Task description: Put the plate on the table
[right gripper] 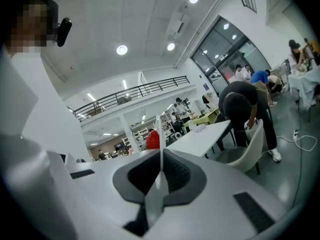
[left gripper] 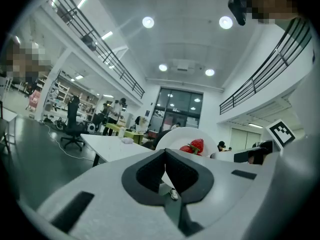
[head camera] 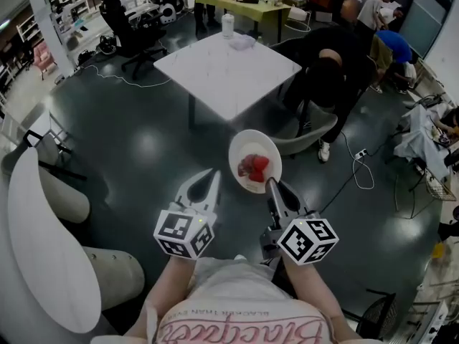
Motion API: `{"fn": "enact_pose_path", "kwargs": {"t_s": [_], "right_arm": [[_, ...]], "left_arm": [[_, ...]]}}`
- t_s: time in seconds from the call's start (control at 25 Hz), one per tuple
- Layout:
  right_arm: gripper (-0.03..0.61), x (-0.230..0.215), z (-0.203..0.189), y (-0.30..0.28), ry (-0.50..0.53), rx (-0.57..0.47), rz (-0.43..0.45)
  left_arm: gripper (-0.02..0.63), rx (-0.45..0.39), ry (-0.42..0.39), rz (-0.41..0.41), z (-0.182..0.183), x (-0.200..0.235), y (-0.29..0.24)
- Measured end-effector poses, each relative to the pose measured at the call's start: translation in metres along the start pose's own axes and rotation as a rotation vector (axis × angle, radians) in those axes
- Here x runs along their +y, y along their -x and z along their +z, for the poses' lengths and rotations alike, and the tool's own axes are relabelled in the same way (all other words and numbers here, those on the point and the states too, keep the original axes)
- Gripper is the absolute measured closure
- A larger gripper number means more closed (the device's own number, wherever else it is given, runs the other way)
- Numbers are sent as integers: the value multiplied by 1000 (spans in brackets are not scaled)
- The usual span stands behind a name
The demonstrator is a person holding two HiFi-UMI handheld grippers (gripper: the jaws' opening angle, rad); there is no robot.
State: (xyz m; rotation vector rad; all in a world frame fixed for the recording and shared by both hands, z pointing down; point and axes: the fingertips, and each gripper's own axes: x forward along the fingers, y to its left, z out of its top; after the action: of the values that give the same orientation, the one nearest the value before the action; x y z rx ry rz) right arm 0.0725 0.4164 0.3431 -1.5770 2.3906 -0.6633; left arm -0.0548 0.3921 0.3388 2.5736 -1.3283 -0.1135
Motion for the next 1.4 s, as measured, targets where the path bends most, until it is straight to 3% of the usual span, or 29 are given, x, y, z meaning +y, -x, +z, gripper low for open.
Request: {"fn": "enact_pose_path", "kwargs": {"t_s": [0.2, 0.76, 1.12, 1.4], "right_arm": [[569, -26, 8, 4, -58, -18, 38], [569, -64, 18, -27, -40, 13, 70], [570, -77, 34, -114, -55, -3, 37], [570, -86, 46, -212, -57, 0, 13]], "left_arm": [[609, -8, -5, 21, -6, -12, -17], [609, -18, -11, 63, -9, -8, -61], [609, -6, -12, 37, 13, 60, -121], [609, -1, 25, 21, 31, 141, -185]]}}
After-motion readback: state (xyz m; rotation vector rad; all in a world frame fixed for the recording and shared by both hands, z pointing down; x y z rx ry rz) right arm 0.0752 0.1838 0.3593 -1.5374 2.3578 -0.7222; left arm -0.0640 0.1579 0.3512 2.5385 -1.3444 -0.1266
